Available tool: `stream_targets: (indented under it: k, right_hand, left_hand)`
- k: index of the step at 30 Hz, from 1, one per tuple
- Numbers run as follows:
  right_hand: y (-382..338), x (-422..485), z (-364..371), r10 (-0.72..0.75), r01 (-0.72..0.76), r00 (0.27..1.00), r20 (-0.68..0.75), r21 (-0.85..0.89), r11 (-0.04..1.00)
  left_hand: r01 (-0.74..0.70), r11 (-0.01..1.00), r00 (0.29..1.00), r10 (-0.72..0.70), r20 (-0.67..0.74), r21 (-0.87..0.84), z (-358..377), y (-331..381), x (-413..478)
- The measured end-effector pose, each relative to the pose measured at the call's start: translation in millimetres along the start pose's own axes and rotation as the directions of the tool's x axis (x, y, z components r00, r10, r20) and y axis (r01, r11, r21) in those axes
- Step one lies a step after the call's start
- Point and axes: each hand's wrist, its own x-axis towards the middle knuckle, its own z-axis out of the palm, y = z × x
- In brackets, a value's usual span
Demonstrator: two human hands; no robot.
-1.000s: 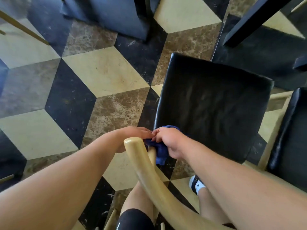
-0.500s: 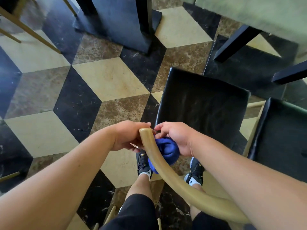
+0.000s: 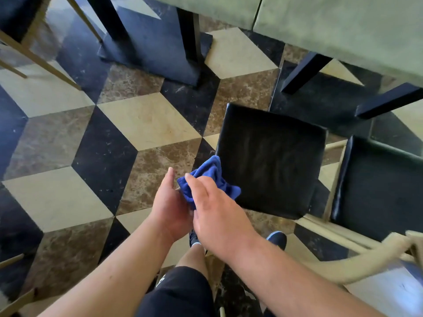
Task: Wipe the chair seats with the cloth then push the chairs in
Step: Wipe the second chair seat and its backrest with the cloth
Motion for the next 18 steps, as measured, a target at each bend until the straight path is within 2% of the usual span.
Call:
stream_targets:
  k: [5,7,8,9,11,14,15,16,17,18]
  right_hand:
    - [14.3,-44.4,6.1,0.047,-0.051,0.998,-0.044,-0.080,0.995]
    - [32.6,-76.7,4.9,-0.023,0.018,0.998,-0.056,-0.072,0.997]
    - [45.7,-95.6,4.0,-0.069,0.066,0.997,-0.046,-0.063,0.996]
    - [61.5,-114.8,3.1,-0.112,0.110,0.993,-0.040,-0.056,0.992]
    - [97.1,-152.8,0.2,-0.155,0.151,0.986,-0.056,-0.072,0.986]
    - [148.9,-205.0,-9.4,-0.162,0.150,0.984,-0.077,-0.141,0.979]
    - [165.7,-220.7,-14.9,-0.161,0.148,0.984,-0.072,-0.164,0.975]
    - [182.6,-235.3,-21.8,-0.152,0.139,0.986,-0.064,-0.177,0.974]
    - [199.7,-248.6,-30.4,-0.130,0.118,0.990,-0.059,-0.182,0.976]
    - [216.1,-260.1,-39.5,-0.095,0.082,0.993,-0.064,-0.185,0.979]
  left_hand:
    - [-0.126,0.992,0.986,0.123,-0.109,-0.025,12.5,-9.3,1.6]
    - [-0.239,0.967,0.954,0.250,-0.165,0.085,26.1,-23.4,7.5]
    - [-0.308,0.927,0.908,0.354,-0.226,0.216,34.3,-32.9,10.7]
    - [-0.352,0.844,0.838,0.477,-0.266,0.404,42.4,-43.5,12.7]
    - [-0.354,0.565,0.669,0.710,-0.221,0.745,51.0,-64.5,16.8]
    - [-0.287,0.202,0.481,0.876,-0.041,0.936,49.4,-79.8,19.9]
    - [-0.216,0.068,0.424,0.905,0.031,0.974,49.9,-80.6,19.8]
    - [-0.115,-0.071,0.390,0.914,0.111,0.991,52.5,-82.5,18.4]
    - [-0.015,-0.206,0.395,0.898,0.195,0.978,55.8,-85.4,17.8]
    - [0.092,-0.348,0.448,0.851,0.273,0.933,60.0,-92.8,17.9]
